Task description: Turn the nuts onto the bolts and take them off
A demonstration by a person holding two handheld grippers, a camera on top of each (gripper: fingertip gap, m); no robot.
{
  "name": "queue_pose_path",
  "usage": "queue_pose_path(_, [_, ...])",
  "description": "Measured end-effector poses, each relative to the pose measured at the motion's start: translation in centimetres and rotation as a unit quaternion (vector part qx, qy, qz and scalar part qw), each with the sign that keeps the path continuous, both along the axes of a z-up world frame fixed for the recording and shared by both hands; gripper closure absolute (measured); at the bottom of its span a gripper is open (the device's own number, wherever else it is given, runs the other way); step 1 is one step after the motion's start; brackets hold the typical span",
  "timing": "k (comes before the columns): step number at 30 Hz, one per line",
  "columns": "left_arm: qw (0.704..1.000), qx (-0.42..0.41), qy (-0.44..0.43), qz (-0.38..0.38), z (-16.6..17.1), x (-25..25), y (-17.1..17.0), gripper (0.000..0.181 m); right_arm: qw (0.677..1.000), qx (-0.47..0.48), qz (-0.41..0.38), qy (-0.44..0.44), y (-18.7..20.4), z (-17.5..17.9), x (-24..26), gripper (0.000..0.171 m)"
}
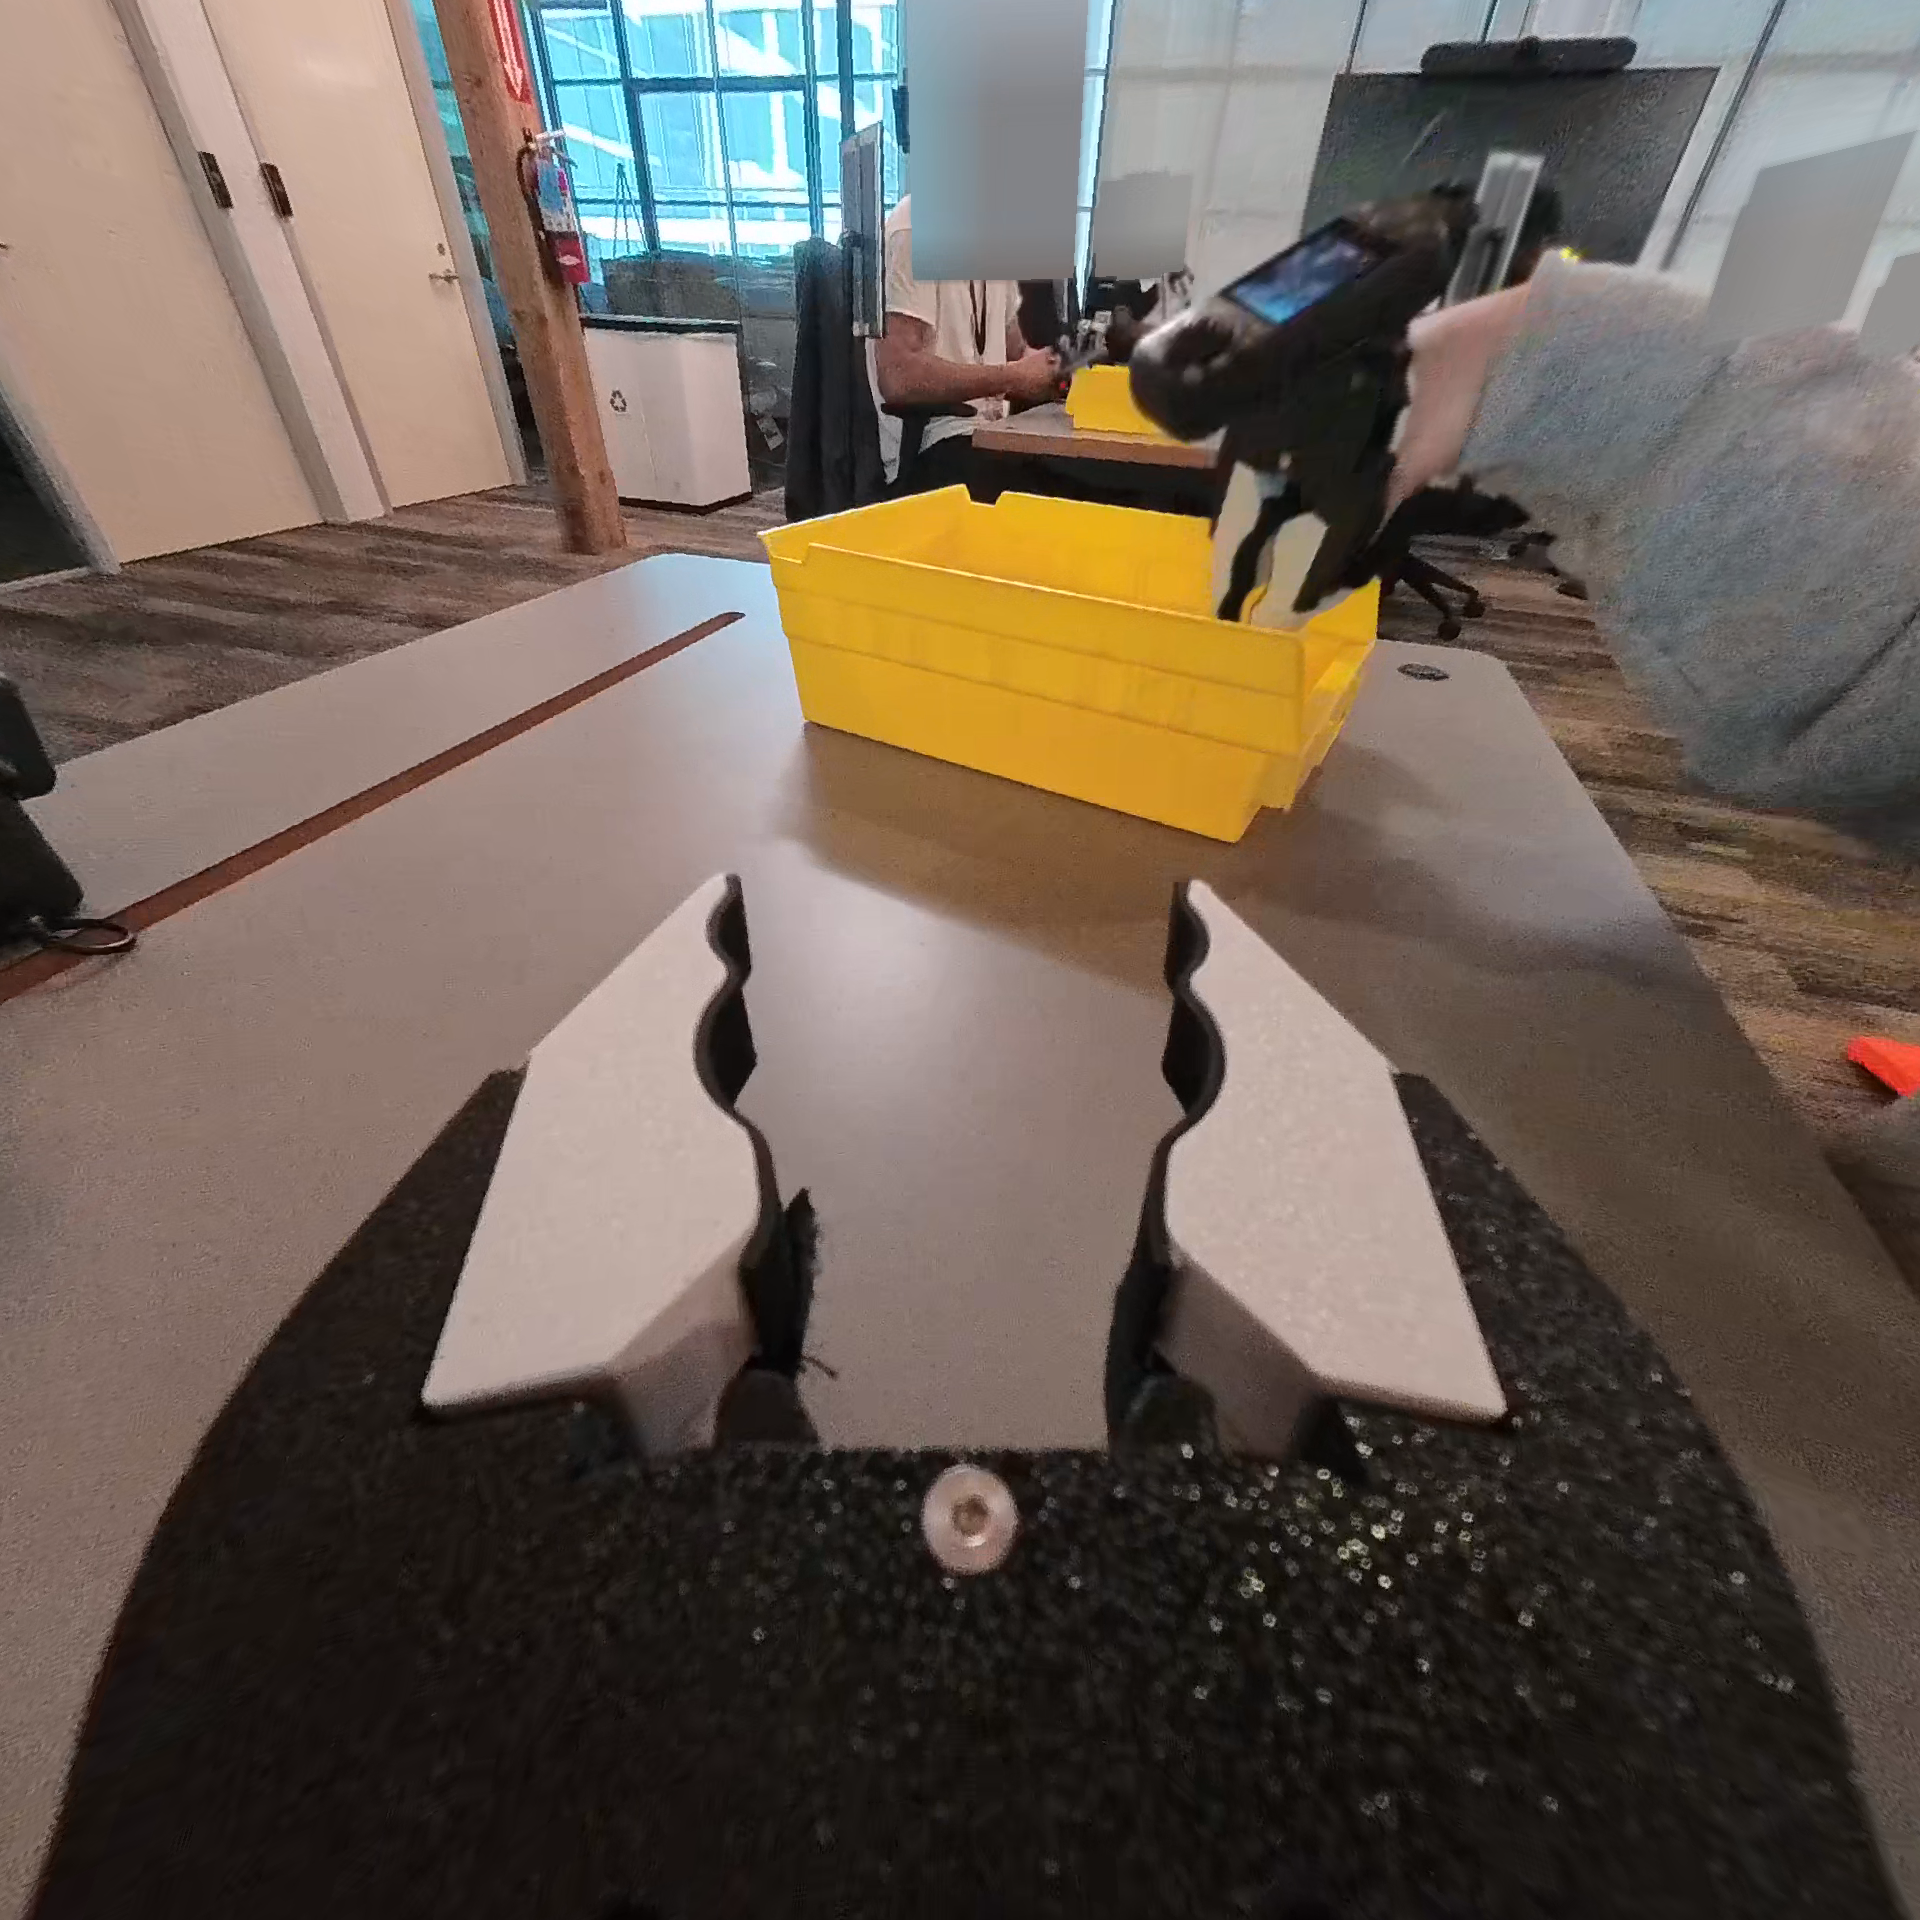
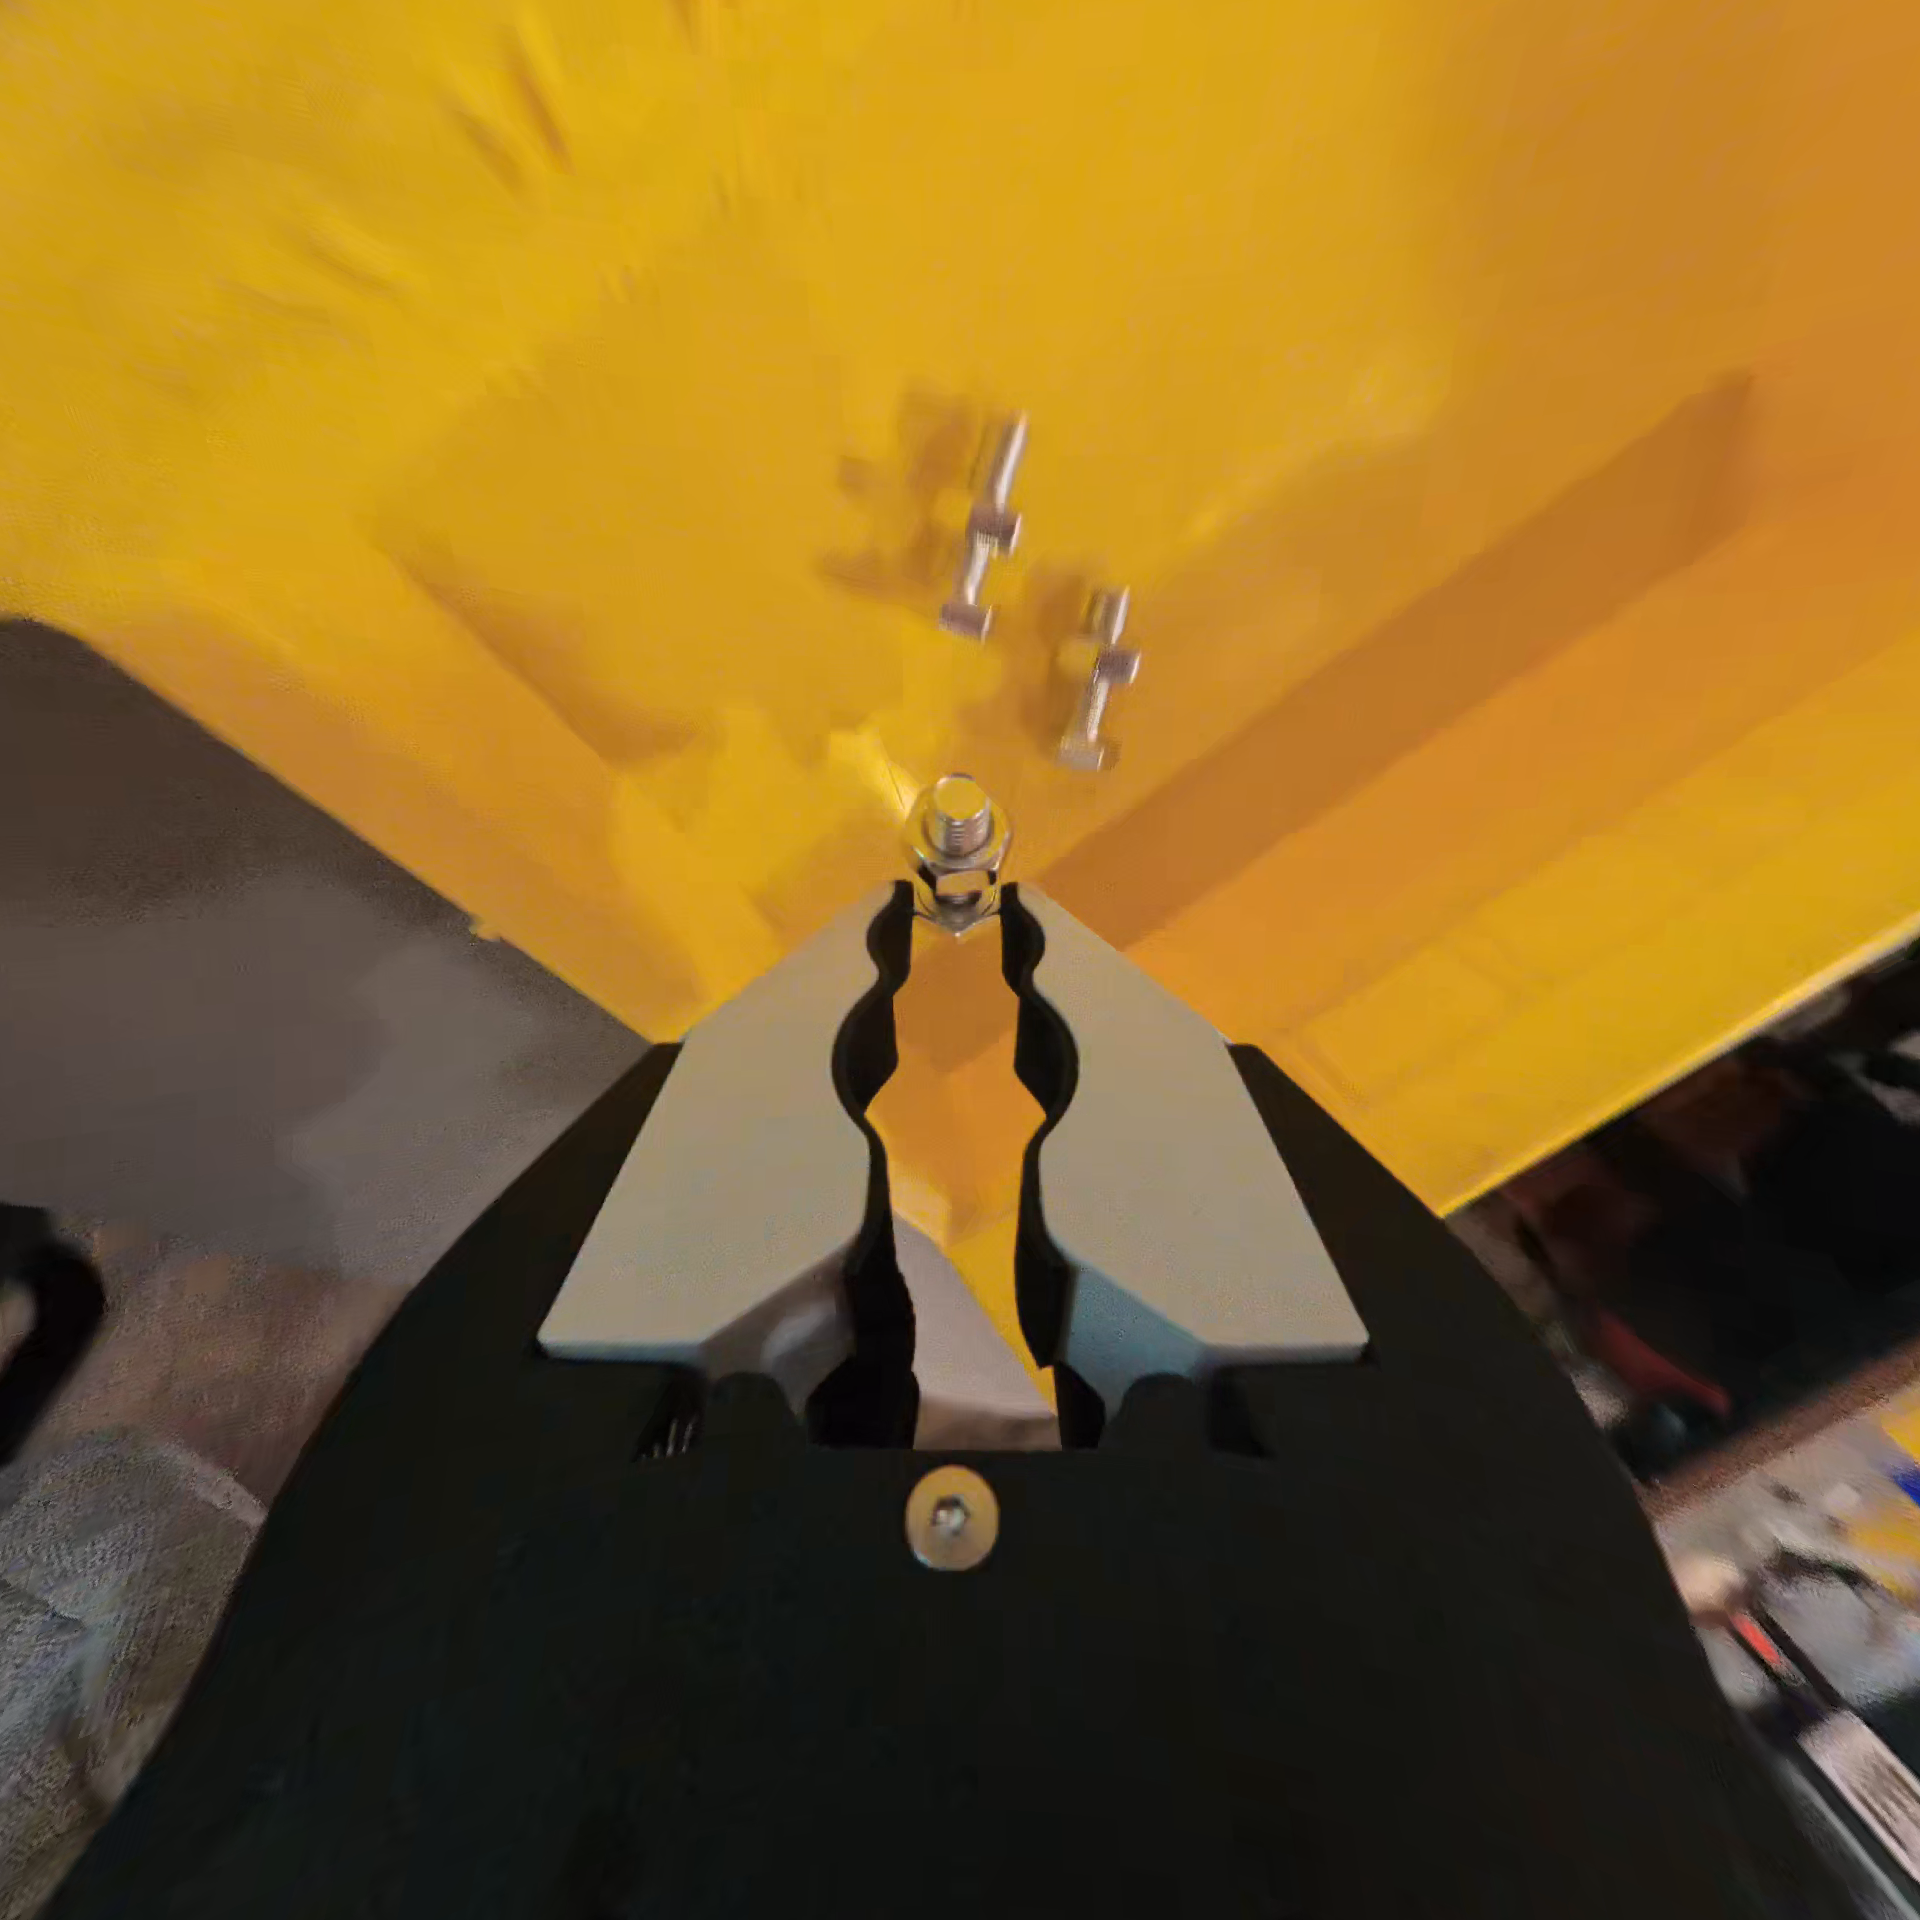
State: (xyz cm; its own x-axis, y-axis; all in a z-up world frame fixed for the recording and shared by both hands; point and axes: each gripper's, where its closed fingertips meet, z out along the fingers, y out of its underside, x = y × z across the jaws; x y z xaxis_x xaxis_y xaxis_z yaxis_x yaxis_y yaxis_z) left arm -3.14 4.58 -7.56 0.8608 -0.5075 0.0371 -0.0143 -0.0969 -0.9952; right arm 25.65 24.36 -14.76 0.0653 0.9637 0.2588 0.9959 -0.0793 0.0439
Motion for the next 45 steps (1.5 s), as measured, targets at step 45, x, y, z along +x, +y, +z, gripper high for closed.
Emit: queue_pose_path(45, [0.972, 0.115, 0.125, 0.164, 0.2, -1.3, 2.3, 0.114, 0.602, 0.223, 0.184, 0.744, -12.2, 9.6, -30.9, 0.171])
